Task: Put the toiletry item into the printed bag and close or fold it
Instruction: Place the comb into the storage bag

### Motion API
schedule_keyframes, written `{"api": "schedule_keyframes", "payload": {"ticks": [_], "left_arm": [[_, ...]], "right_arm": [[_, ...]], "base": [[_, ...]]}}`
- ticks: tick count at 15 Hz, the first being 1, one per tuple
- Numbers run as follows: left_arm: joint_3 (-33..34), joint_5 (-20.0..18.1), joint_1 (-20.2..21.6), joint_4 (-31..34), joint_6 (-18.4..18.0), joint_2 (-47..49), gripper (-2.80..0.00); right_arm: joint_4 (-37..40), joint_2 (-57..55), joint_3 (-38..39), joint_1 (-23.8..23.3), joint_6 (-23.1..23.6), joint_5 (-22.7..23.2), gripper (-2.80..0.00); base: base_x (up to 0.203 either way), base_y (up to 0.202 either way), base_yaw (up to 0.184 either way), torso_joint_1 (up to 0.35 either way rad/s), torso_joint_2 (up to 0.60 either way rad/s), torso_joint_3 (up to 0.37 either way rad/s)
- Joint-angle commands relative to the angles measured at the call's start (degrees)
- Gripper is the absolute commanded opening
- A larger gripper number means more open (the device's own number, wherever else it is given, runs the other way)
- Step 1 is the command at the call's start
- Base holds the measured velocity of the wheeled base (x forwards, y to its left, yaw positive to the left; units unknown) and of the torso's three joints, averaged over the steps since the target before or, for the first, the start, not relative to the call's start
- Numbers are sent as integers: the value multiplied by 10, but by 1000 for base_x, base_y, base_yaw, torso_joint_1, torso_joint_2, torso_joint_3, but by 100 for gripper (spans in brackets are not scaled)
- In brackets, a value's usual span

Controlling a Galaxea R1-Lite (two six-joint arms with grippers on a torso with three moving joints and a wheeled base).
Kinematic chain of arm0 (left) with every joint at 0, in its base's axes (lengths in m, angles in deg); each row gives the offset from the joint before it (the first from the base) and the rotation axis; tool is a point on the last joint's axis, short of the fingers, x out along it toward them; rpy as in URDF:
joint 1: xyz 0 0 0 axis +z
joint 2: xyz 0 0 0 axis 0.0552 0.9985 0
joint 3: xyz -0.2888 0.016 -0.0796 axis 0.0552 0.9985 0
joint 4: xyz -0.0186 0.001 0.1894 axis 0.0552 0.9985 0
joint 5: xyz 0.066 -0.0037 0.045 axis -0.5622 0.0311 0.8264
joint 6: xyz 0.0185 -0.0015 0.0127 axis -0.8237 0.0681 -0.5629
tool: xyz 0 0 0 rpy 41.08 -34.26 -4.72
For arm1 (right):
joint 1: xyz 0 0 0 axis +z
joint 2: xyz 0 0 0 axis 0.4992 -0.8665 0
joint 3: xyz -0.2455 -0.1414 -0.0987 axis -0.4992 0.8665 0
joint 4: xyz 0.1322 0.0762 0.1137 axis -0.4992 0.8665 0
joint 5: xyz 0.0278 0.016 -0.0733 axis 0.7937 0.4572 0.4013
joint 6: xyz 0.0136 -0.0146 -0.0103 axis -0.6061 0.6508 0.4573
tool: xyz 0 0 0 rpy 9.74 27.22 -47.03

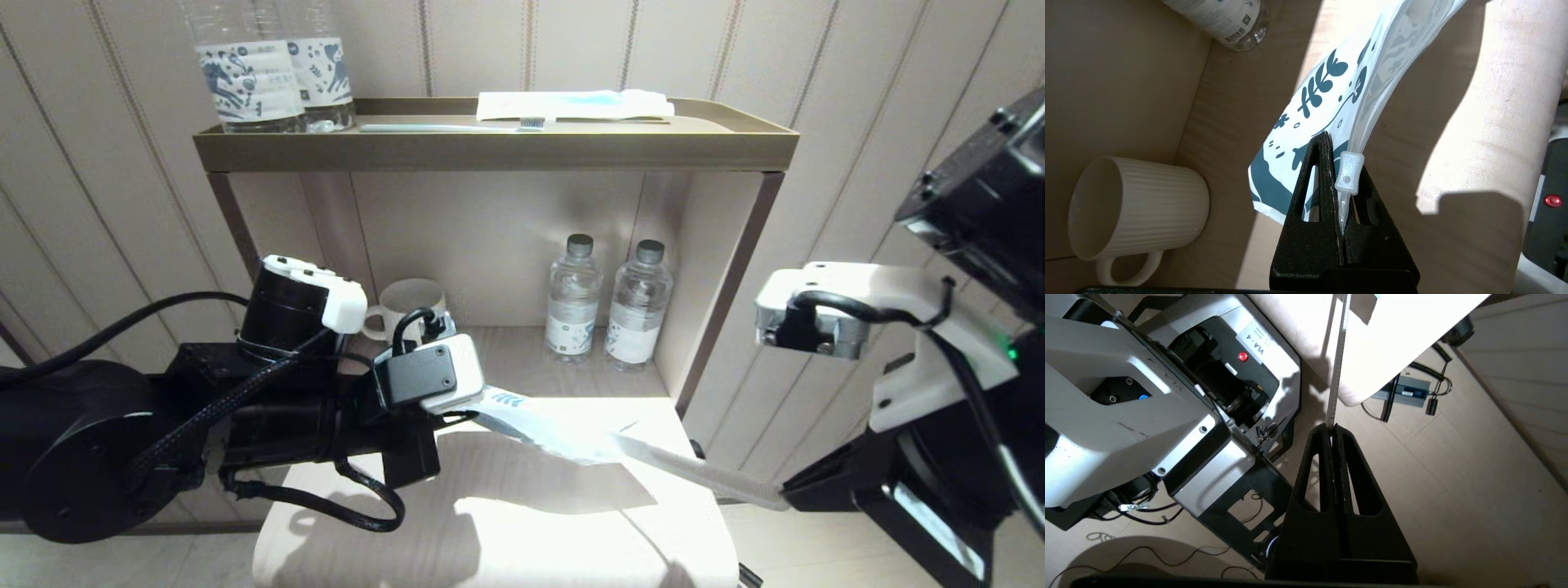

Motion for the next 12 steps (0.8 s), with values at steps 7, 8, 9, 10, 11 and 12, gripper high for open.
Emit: {"api": "schedule_keyframes", "payload": {"ticks": [7, 8, 9, 10, 11, 12], "left_arm": [[2, -1, 0, -1, 0, 6, -280], [3, -2, 0, -2, 1, 7, -280], [3, -2, 0, -2, 1, 10, -280], [3, -3, 0, -3, 0, 12, -280], [4, -4, 0, -4, 0, 17, -280], [3, -5, 0, -5, 1, 23, -280]], "right_arm": [[75, -6, -124, 1, 32, -3, -280], [78, -15, -134, 1, 35, -3, -280], [78, -23, -141, 0, 36, -4, -280], [78, -36, -148, -1, 36, -4, -280], [76, -55, -153, -3, 36, -4, -280], [74, -83, -155, -8, 35, -4, -280]], "base": [[0, 0, 0, 0, 0, 0], [0, 0, 0, 0, 0, 0], [0, 0, 0, 0, 0, 0], [0, 0, 0, 0, 0, 0], [0, 0, 0, 0, 0, 0], [0, 0, 0, 0, 0, 0]]}}
